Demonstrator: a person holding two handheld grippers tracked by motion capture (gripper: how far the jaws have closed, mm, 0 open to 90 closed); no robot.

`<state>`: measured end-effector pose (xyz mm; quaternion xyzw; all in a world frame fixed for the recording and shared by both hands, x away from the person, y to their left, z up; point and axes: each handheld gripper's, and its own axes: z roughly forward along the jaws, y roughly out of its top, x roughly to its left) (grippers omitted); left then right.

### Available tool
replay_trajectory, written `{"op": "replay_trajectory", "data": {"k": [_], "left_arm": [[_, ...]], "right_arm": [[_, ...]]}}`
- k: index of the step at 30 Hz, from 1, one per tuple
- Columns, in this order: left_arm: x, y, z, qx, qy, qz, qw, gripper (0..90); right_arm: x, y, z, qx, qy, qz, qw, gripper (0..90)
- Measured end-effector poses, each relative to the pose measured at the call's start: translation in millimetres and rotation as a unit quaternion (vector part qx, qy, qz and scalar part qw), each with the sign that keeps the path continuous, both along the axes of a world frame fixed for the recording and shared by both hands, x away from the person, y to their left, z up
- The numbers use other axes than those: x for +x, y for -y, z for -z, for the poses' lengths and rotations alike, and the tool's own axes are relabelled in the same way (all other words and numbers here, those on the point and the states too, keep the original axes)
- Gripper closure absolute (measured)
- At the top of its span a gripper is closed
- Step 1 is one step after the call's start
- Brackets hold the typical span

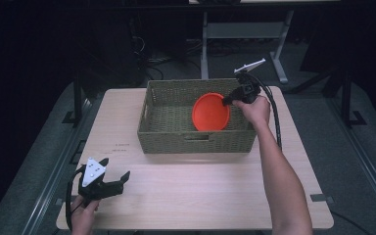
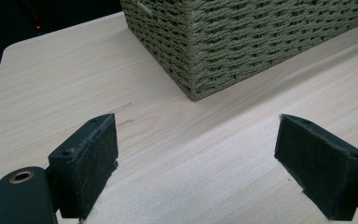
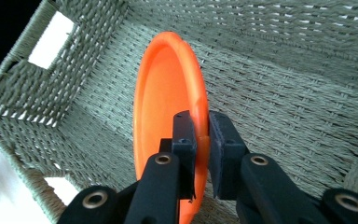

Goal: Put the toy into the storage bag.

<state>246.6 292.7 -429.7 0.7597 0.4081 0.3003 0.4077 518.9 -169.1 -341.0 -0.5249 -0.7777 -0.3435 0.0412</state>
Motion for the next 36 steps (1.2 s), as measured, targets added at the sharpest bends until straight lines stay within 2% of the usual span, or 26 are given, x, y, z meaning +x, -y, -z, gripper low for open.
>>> {"op": "replay_trajectory", "data": {"k": [3,13,14,21,23,25,26,28,36], "left_arm": [[-0.2,0.3,0.1,0.001,0.000,0.001,1.0000,12.8],[0.1,1.1,0.5,-0.002,0.000,0.000,1.0000,12.8],[0.0,1.7,0.6,-0.002,0.000,0.001,1.0000,12.8],[0.0,1.3,0.5,-0.004,0.001,0.000,1.0000,12.8],[-0.2,0.9,0.2,0.001,0.000,0.001,1.0000,12.8],[-0.2,1.0,0.2,0.001,0.000,0.002,1.0000,12.8],[-0.2,1.5,0.2,0.001,0.000,0.001,1.0000,12.8],[-0.1,1.6,0.0,0.002,-0.001,0.001,1.0000,12.8],[-0.2,2.5,0.3,0.000,0.000,0.002,1.0000,12.8]], "right_arm": [[1.1,-6.5,2.5,-0.013,-0.006,-0.004,0.9999,81.1],[4.0,-9.9,9.1,-0.019,-0.023,-0.007,0.9995,78.6],[4.4,-12.4,10.2,-0.031,-0.027,-0.009,0.9991,78.2],[4.8,-12.1,9.2,-0.021,-0.025,-0.011,0.9994,76.8],[3.9,-8.1,5.5,-0.017,-0.020,-0.001,0.9996,73.2],[3.8,-6.4,4.6,-0.015,-0.020,-0.002,0.9997,72.9],[3.4,-3.8,4.9,-0.008,-0.027,-0.007,0.9996,71.2],[2.3,-2.5,4.6,-0.019,-0.032,-0.010,0.9993,71.1],[0.3,-1.2,3.0,-0.018,-0.029,-0.010,0.9994,67.6]]}}
